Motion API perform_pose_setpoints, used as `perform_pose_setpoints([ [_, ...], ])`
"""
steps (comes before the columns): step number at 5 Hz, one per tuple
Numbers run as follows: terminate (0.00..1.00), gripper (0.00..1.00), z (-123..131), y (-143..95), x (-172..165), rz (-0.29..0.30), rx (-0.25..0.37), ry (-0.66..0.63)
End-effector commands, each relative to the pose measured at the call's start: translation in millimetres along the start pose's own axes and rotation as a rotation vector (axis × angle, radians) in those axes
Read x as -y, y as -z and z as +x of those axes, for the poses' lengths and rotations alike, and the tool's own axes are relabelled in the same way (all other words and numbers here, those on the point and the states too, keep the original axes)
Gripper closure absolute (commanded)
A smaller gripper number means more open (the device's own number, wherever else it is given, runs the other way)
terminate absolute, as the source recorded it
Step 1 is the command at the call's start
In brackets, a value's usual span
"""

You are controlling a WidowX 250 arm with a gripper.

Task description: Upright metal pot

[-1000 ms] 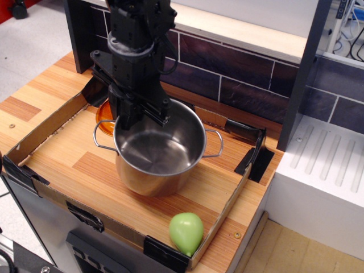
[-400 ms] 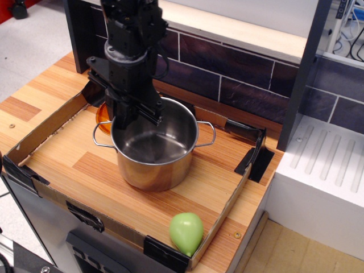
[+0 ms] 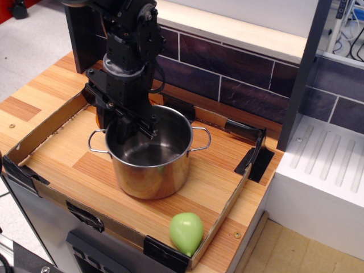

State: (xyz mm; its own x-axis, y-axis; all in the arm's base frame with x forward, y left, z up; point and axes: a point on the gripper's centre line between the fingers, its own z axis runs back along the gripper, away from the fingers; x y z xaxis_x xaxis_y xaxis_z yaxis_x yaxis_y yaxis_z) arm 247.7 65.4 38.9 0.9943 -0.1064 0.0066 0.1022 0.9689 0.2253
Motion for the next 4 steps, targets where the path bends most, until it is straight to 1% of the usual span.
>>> perform_pose_setpoints([
  [1, 0.00, 0.00, 12.2, -34.2, -19.1, -0.058, 0.025, -0.058],
  [2, 0.00, 0.00, 13.6, -59.9, -22.3, -0.102, 0.040, -0.083],
  [3, 0.00, 0.00, 12.1, -97.7, -24.5, -0.156, 0.082, -0.077],
  [4, 0.00, 0.00, 10.8, -125.2, -30.7, -0.197, 0.128, -0.065],
])
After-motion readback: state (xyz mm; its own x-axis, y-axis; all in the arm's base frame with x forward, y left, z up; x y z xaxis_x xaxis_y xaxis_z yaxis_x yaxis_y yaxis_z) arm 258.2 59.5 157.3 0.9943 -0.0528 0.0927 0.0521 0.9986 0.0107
